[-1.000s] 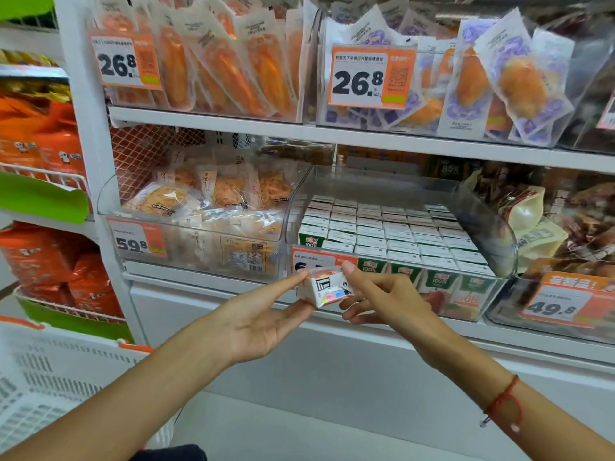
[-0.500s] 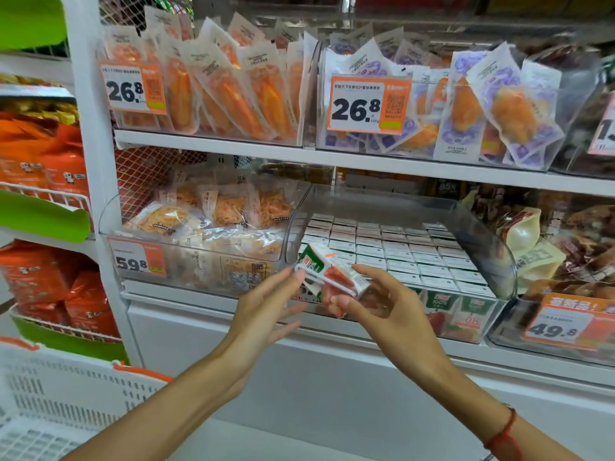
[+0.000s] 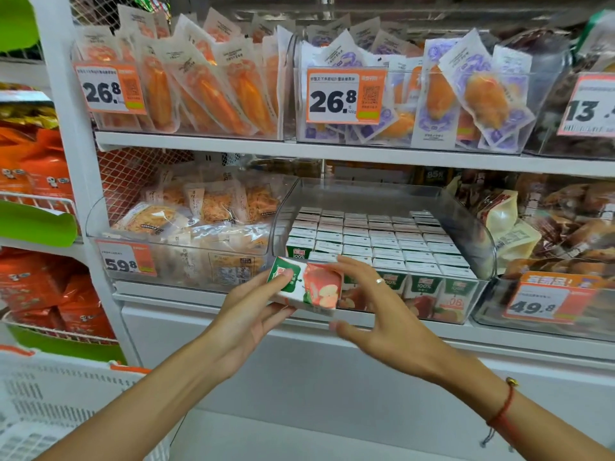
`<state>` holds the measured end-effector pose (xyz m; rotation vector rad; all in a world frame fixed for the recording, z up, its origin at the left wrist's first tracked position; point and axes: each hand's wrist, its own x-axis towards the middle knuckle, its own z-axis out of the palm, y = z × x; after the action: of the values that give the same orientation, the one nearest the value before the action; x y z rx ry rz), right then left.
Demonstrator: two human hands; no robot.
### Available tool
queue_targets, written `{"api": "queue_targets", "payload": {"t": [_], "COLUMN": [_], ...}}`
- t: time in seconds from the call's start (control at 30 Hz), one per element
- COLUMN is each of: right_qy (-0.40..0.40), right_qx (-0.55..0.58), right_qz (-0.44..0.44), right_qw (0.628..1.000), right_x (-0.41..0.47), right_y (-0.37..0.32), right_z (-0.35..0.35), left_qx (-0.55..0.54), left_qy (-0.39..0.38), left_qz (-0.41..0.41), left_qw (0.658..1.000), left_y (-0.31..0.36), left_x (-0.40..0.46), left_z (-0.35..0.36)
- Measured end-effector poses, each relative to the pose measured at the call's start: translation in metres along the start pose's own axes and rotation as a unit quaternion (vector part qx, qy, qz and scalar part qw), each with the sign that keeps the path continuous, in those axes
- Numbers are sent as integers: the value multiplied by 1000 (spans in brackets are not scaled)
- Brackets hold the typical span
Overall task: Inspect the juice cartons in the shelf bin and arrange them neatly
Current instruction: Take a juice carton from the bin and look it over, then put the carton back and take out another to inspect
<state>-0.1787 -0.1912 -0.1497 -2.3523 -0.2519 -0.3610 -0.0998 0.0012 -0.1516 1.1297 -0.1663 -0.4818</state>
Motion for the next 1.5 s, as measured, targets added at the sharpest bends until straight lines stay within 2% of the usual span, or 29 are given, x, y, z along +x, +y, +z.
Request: {"api": "queue_targets", "payload": {"t": [0.07, 0.13, 0.27, 0.4, 0.5, 0.6, 0.67, 0.73, 0.87, 0.97, 1.03, 1.13, 1.17, 1.23, 1.37, 1.5], "right_qy": [11, 38, 72, 113, 139, 128, 96, 82, 93, 67, 61, 61, 60, 58, 57, 55], "right_qx": [182, 261, 257, 274, 204, 8, -165, -265, -292, -337, -351, -356, -358, -359, -357, -354], "right_qz": [116, 159, 128, 75, 28, 28, 48, 22, -6, -21, -29, -30, -31, -30, -25, -27], "right_qw": [976, 951, 955, 952, 969, 991, 980, 961, 952, 939, 934, 932, 931, 931, 932, 933], "right_x": [-1, 3, 8, 26, 49, 62, 61, 59, 56, 51, 49, 50, 50, 49, 50, 50], "right_y": [1, 4, 6, 7, 11, 32, 49, 60, 67, 71, 73, 72, 72, 72, 72, 74], "right_z": [-1, -3, -5, -8, -12, -18, -20, -17, -14, -12, -11, -12, -12, -12, -12, -12], "left_qx": [11, 27, 146, 287, 313, 349, 400, 468, 558, 602, 659, 765, 788, 805, 805, 819], "left_qy": [-15, -19, -23, -1, 12, 26, 49, 58, 13, -10, -42, -93, -98, -100, -104, -79], "left_qz": [18, 33, 106, 217, 281, 348, 371, 375, 336, 343, 343, 312, 297, 274, 252, 292], "left_qw": [1000, 999, 983, 933, 907, 870, 837, 798, 759, 721, 668, 555, 530, 516, 527, 487], "left_y": [-3, -6, -5, 11, 31, 47, 51, 51, 45, 53, 67, 83, 84, 81, 63, 51], "left_x": [2, 3, 3, 9, 25, 43, 54, 64, 74, 74, 74, 79, 81, 84, 89, 92], "left_z": [5, 10, 16, 19, 22, 24, 22, 18, 3, -7, -9, -6, -4, -1, 1, -3]}}
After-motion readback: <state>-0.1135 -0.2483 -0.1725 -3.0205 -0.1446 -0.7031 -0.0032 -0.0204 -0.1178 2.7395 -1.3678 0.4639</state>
